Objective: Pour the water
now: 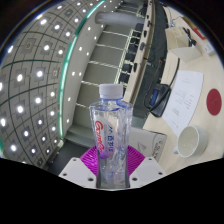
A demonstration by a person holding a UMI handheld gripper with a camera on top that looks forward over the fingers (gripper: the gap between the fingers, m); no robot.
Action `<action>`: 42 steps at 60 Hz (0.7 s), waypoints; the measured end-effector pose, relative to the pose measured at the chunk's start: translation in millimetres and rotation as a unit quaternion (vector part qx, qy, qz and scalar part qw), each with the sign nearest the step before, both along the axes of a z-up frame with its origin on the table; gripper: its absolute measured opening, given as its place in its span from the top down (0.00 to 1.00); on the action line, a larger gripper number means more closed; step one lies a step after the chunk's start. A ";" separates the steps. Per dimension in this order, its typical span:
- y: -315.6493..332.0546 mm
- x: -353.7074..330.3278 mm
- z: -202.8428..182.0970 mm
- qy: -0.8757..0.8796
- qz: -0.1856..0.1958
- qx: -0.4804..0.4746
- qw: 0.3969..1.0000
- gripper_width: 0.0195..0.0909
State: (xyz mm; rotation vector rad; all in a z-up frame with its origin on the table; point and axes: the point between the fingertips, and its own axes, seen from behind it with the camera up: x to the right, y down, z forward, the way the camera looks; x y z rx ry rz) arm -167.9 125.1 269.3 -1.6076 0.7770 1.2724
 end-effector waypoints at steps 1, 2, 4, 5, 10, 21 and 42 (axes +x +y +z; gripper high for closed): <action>1.6 6.1 4.4 -0.018 -0.003 0.008 1.000 0.82; 3.1 12.7 9.1 -0.036 -0.006 0.015 0.999 0.82; 3.1 28.5 21.3 -0.070 -0.015 0.029 0.997 0.82; 4.5 36.2 24.9 -0.087 -0.020 0.035 0.995 0.82; 8.8 73.0 38.5 -0.179 -0.043 0.061 0.981 0.82; 17.3 158.7 17.8 -0.385 -0.087 0.073 0.916 0.82; 9.8 241.8 -120.8 -0.580 -0.066 -0.001 0.812 0.82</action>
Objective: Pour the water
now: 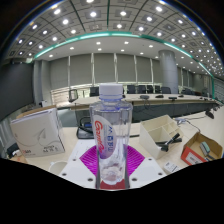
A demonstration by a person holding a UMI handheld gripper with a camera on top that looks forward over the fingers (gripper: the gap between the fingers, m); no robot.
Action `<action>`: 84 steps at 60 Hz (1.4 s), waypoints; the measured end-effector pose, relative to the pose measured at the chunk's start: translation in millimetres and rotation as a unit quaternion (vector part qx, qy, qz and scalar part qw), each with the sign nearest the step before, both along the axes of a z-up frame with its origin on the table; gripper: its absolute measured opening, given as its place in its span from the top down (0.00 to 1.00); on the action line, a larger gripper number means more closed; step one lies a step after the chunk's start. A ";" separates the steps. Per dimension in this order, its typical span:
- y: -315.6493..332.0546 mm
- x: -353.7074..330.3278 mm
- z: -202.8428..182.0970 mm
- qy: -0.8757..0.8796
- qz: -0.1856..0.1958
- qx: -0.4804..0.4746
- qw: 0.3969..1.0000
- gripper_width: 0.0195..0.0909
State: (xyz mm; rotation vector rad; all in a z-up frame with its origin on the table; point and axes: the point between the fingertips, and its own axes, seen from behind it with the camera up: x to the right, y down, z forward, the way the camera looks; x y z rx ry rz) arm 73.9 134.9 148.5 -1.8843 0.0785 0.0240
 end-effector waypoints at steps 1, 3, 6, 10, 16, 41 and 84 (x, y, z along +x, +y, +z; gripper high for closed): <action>-0.4 1.3 -5.7 -0.002 0.000 -0.003 1.000 0.82; 2.6 3.1 -19.9 -0.007 -0.001 -0.009 1.000 0.82; 0.6 4.5 -34.6 -0.013 0.002 -0.019 1.000 0.82; -1.4 2.5 -50.6 -0.020 0.007 -0.028 0.999 0.81; -4.5 -0.8 -65.9 -0.025 0.014 -0.029 0.999 0.80; -30.3 -2.1 -71.5 0.003 0.012 -0.089 0.996 0.06; -339.0 -84.2 77.6 -0.044 0.008 -0.176 0.983 0.07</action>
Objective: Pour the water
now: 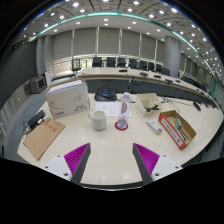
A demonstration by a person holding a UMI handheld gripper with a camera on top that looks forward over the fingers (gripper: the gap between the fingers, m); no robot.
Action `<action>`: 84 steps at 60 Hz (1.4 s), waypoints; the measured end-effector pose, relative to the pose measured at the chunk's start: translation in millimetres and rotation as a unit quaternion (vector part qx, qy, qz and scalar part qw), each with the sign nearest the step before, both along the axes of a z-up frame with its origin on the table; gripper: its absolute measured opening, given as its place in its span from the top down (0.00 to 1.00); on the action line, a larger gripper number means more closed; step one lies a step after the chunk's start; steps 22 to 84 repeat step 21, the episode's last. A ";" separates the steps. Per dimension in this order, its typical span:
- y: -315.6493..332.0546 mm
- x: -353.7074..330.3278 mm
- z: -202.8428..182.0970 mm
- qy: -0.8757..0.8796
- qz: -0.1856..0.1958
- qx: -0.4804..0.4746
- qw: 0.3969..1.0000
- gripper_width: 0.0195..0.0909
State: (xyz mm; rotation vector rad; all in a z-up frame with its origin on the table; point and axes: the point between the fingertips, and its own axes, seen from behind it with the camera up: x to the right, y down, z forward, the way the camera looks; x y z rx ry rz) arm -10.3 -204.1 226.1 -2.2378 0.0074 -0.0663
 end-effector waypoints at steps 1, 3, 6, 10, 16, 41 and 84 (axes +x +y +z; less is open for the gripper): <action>-4.9 -0.1 0.4 -0.002 -0.002 -0.001 1.000 0.07; -13.8 0.6 0.6 -0.006 -0.010 -0.006 1.000 0.06; -24.0 0.9 1.1 -0.013 -0.016 -0.009 1.000 0.07; -31.7 -0.4 1.2 -0.016 -0.015 -0.011 1.000 0.07; -39.4 1.1 3.8 -0.023 -0.026 -0.007 0.999 0.06; -40.7 -2.9 6.3 -0.019 -0.031 -0.005 0.999 0.07; -40.7 -2.9 6.3 -0.019 -0.031 -0.005 0.999 0.07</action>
